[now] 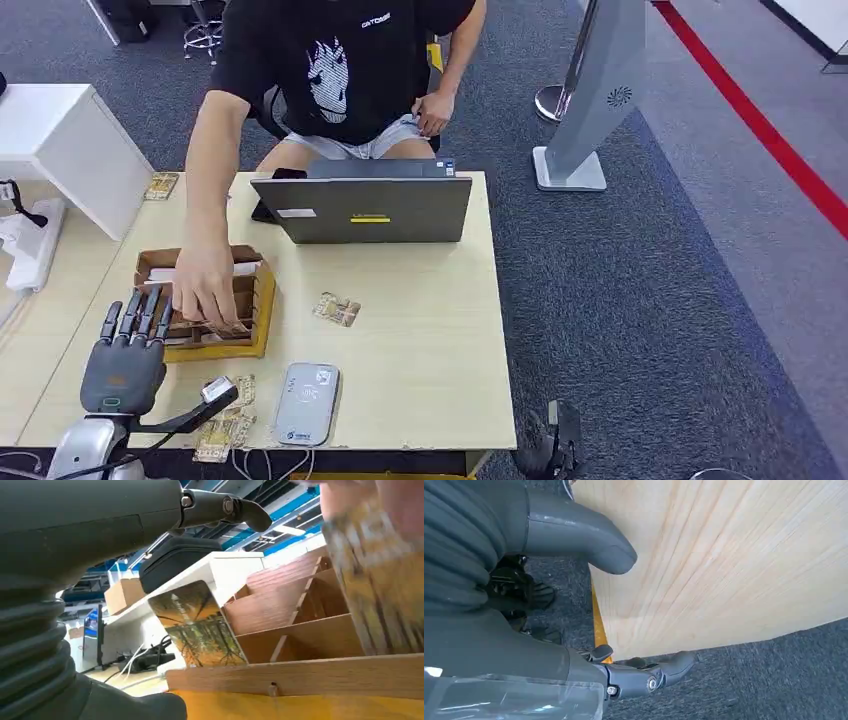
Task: Pass the card to the sensor for recognition and then transmit it.
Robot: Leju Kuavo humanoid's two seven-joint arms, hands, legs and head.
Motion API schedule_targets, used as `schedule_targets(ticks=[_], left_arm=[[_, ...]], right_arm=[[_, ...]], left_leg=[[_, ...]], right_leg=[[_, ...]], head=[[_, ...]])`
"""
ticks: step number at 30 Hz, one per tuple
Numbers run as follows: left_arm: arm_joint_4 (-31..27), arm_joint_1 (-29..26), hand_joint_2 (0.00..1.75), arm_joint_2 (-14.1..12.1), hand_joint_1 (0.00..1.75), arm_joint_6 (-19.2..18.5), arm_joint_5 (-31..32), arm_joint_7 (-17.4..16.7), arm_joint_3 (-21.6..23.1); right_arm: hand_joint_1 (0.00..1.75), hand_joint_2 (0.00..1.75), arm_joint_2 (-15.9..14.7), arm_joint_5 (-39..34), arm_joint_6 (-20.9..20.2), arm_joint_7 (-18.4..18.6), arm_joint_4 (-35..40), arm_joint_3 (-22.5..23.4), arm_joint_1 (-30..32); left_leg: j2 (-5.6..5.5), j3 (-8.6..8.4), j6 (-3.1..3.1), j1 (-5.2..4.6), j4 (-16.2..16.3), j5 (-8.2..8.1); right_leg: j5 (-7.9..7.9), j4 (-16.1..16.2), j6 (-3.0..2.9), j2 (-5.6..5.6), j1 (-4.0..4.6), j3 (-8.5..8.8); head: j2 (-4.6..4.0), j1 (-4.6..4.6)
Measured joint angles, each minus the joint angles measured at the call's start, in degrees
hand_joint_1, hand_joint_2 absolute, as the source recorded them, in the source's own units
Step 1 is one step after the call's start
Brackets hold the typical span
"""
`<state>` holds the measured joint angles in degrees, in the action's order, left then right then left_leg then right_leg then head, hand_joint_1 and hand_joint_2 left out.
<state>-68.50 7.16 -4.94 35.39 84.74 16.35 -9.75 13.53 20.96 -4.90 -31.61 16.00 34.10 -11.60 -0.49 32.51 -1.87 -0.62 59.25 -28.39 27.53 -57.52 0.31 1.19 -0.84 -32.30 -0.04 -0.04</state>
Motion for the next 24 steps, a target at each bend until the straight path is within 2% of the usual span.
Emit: schedule_targets(ticks=[21,23,24], left_arm=[[1.2,1.6,1.75,1.3,0.0,0.1,2.1,-0.8,1.2],[1.2,1.6,1.75,1.3,1.75,0.1,2.1,-0.8,1.3],[1.2,1.6,1.75,1.3,1.75,0.1,2.1,-0.8,1.3]], right_arm=[[0.0,1.75,0.0,-0.1,-0.1,0.2,0.0,0.0,0.0],[0.0,1.75,0.0,0.0,-0.1,0.2,0.0,0.0,0.0],[0.0,1.75,0.0,-0.1,-0.1,0.1,0.0,0.0,0.0]], left_leg=[[0.01,0.0,0.01,0.04,0.0,0.0],[0.01,0.0,0.01,0.04,0.0,0.0],[0.01,0.0,0.01,0.04,0.0,0.0]], right_leg=[[0.0,0.0,0.0,0.01,0.0,-0.01],[0.0,0.0,0.0,0.01,0.0,-0.01],[0.0,0.0,0.0,0.01,0.0,-0.01]], head=[[0.0,0.0],[0.0,0.0],[0.0,0.0]])
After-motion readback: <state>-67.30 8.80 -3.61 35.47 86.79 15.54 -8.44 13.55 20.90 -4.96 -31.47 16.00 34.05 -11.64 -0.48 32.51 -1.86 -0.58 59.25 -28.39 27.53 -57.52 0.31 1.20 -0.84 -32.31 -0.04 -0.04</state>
